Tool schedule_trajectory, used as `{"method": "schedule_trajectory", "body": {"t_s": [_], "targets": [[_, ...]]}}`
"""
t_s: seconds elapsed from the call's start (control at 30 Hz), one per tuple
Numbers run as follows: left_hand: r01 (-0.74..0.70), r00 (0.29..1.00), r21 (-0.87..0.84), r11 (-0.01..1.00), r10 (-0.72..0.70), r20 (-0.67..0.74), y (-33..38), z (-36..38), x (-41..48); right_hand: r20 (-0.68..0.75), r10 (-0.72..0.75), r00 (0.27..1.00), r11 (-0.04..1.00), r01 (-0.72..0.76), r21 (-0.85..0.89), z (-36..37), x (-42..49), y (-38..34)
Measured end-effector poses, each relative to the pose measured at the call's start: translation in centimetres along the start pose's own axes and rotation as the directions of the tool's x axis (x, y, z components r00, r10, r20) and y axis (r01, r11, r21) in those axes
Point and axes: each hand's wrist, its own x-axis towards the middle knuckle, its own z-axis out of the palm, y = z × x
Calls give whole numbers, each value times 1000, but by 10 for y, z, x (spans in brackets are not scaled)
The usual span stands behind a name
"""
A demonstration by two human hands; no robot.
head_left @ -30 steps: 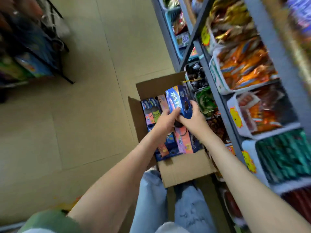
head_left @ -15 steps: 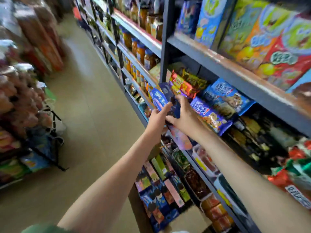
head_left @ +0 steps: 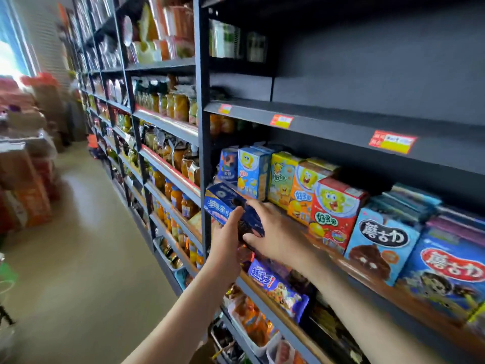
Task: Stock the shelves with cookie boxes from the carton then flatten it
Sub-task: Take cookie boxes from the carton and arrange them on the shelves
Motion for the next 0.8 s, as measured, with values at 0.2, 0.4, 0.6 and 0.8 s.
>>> {"method": "schedule_trajectory", "body": {"t_s": [0.2,0.4,0.6,0.8], "targets": [[-20,1000,-52,998,20,-18,23,23,4,-16,-41,999,999,41,-22,-23,20,5],[-1,997,-30,1000,-1,-73,44,14,7,-29,27,999,997,-29,-65,-30,37,-6],[-1,1000,-79,997,1,-2,68,-3,18,-204,218,954,976,-213,45,-25,42,-22],[55,994,-40,998,-51,95,77,-15,23,-315,326,891,945,-299,134,-11,27,-46]]}}
